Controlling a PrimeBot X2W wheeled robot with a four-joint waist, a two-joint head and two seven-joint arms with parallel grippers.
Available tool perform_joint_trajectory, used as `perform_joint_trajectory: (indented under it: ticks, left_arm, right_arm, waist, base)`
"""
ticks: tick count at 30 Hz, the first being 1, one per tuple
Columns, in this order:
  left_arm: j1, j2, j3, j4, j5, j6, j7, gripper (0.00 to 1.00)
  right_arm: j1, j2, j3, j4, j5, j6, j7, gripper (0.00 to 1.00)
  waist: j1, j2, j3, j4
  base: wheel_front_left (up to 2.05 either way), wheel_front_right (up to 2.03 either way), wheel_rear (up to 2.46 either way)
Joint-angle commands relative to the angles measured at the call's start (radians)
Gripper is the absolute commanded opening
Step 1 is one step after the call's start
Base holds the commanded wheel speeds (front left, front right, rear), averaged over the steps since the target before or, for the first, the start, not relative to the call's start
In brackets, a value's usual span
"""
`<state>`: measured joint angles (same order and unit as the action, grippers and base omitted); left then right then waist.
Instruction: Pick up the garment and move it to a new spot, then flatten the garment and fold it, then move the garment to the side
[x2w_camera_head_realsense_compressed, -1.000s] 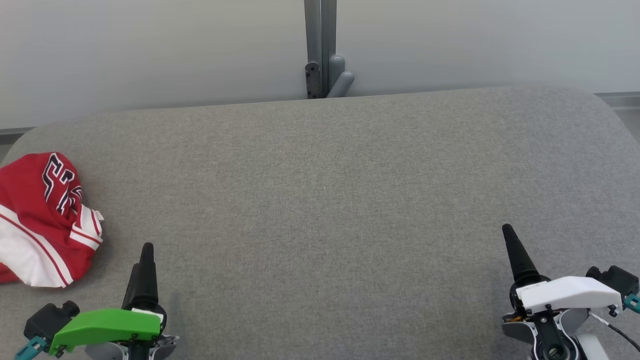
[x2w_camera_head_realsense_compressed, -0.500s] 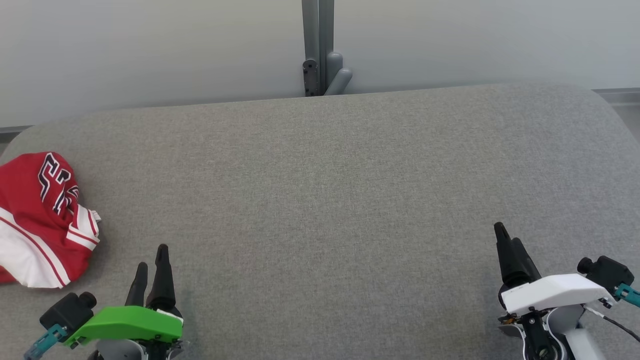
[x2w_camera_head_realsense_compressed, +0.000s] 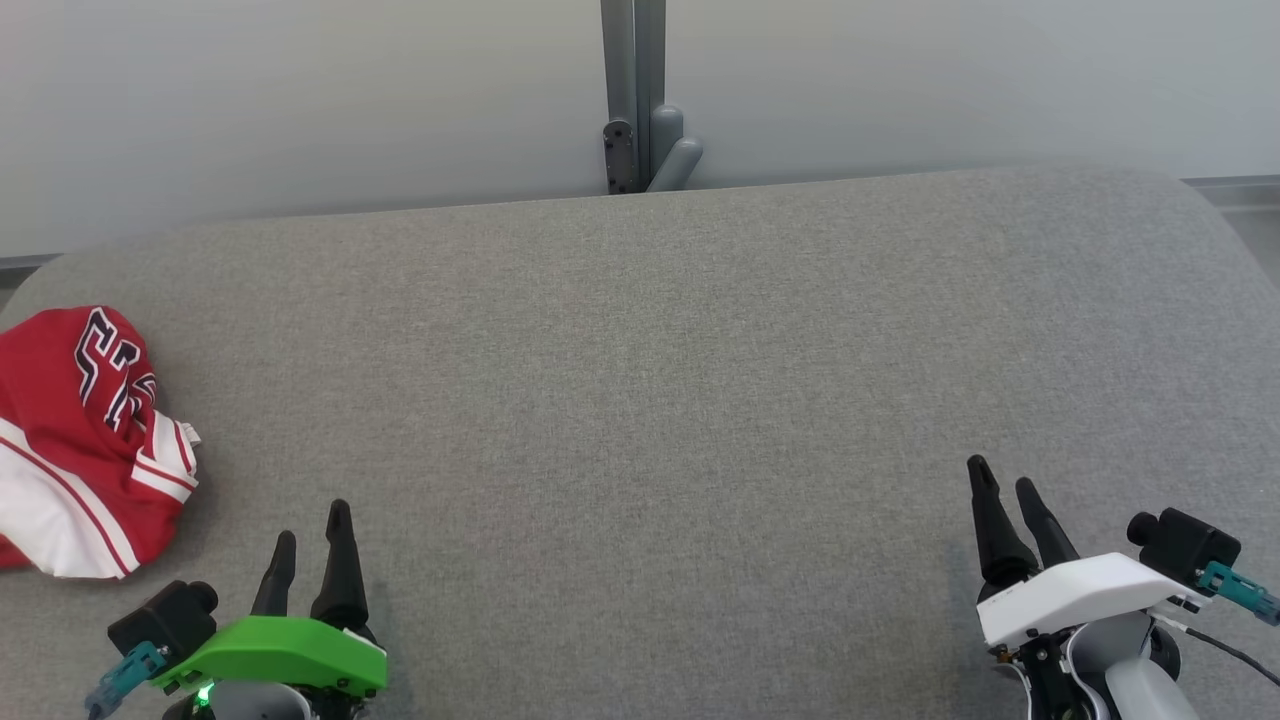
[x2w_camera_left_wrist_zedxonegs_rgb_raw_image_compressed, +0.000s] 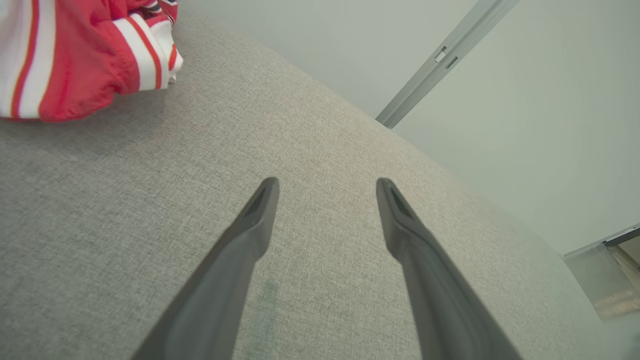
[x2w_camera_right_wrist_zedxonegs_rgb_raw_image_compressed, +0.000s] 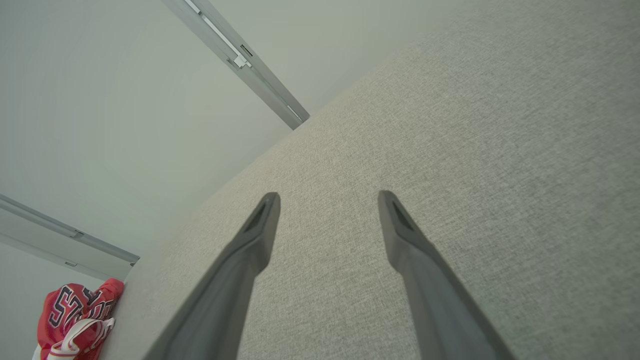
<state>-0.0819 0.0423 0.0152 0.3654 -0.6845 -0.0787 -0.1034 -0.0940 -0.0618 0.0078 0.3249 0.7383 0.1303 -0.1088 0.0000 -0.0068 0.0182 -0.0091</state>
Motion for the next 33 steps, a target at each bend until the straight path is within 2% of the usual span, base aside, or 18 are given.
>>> perform_joint_trajectory:
  ticks: [1, 33]
  left_arm:
    - [-0.017, 0.007, -0.003, -0.003, 0.036, 0.006, -0.012, 1.00]
    - [-0.006, 0.009, -0.012, -0.013, 0.371, 0.047, -0.094, 1.00]
  right_arm:
    - [-0.026, -0.008, 0.007, 0.000, -0.039, 0.000, -0.012, 1.00]
    - [-0.022, -0.010, 0.026, 0.002, -0.354, 0.000, -0.090, 1.00]
  waist:
    - [0.0000, 0.0031, -0.001, -0.001]
    - [0.0000, 0.0048, 0.002, -0.005]
  base:
    - [0.00, 0.00, 0.00]
    - [0.00, 0.00, 0.00]
